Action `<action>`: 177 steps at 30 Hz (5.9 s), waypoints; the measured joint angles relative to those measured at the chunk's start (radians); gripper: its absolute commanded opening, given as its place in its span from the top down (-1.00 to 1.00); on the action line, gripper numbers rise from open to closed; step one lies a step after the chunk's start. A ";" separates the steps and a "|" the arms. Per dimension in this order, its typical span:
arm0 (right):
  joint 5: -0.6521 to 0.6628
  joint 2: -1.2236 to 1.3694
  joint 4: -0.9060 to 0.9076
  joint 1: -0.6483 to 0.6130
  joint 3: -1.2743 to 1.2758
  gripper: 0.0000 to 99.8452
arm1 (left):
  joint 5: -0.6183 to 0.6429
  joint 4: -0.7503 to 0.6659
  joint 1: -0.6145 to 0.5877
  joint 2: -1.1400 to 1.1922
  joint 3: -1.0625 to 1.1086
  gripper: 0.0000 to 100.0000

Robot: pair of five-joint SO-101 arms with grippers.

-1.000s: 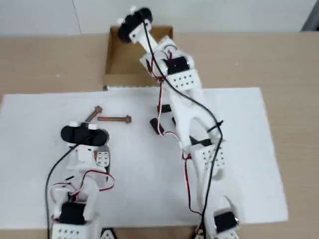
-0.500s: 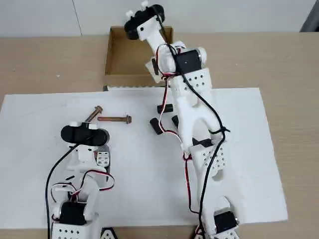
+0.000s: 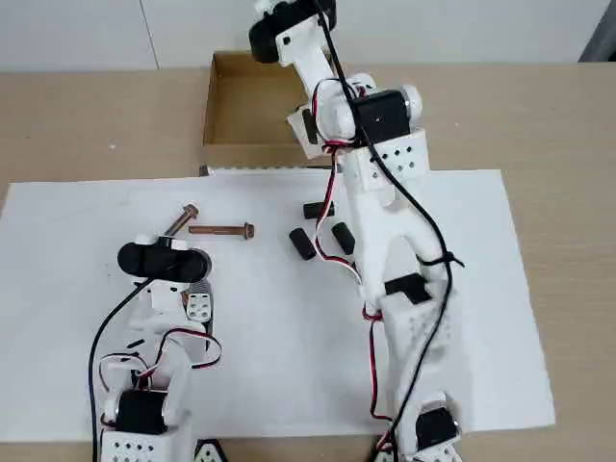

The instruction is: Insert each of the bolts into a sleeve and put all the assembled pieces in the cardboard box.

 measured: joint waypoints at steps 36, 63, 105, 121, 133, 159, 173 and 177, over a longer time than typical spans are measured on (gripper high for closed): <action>0.328 -0.327 -0.018 0.046 1.125 0.68 | 0.000 0.000 0.000 0.000 0.000 0.99; 0.451 -0.348 -0.310 0.080 1.418 0.68 | 0.000 0.000 0.000 0.000 0.000 0.99; 0.275 -1.013 -0.018 0.087 1.488 1.00 | 0.000 0.002 0.000 0.000 0.000 0.99; 0.160 -1.531 -0.018 0.264 1.783 0.99 | -0.003 0.249 -0.081 0.143 -0.393 0.99; 0.015 -1.556 -0.031 0.269 1.789 0.99 | -0.002 0.256 -0.081 0.707 -0.793 0.98; -0.051 -1.556 -0.126 0.269 1.932 0.99 | -0.453 0.621 -0.081 1.961 -1.760 0.98; -0.051 -1.556 -0.127 0.269 1.932 0.99 | -0.970 0.824 0.037 2.325 -2.145 0.98; -0.051 -1.556 -0.127 0.269 1.932 0.99 | -1.014 0.824 0.057 2.360 -2.145 0.98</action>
